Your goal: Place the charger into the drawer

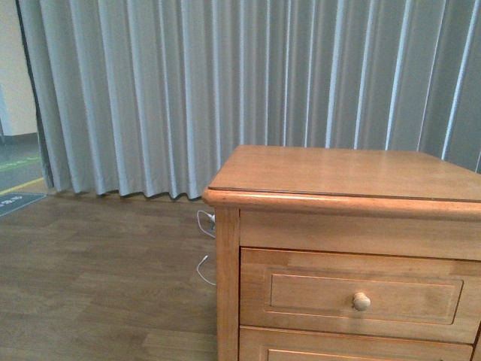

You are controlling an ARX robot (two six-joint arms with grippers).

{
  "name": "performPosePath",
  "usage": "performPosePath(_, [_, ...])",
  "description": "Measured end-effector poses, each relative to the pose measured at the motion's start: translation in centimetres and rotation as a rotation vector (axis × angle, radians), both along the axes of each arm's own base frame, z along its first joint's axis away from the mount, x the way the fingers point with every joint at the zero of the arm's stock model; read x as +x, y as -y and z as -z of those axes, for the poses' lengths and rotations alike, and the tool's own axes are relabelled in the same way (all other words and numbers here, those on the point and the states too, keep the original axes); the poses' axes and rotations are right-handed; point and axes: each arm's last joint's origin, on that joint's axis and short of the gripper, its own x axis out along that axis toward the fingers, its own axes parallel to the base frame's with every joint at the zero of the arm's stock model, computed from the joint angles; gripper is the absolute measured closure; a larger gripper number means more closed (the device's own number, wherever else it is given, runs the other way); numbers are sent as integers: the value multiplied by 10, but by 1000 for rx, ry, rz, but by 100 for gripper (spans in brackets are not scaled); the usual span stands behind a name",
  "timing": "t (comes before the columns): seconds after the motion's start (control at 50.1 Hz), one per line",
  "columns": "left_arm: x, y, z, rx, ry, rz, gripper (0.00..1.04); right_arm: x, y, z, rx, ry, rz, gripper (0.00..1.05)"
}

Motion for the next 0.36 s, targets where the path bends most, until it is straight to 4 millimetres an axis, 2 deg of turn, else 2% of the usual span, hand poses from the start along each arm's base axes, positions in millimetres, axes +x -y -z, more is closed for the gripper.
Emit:
performPosePath(0.16, [0, 0, 0, 0, 0, 0, 6, 0, 0, 0, 0, 0, 0, 50])
performPosePath(0.259, [0, 0, 0, 0, 0, 0, 6, 0, 0, 0, 0, 0, 0, 26])
performPosePath(0.359, [0, 0, 0, 0, 0, 0, 6, 0, 0, 0, 0, 0, 0, 8])
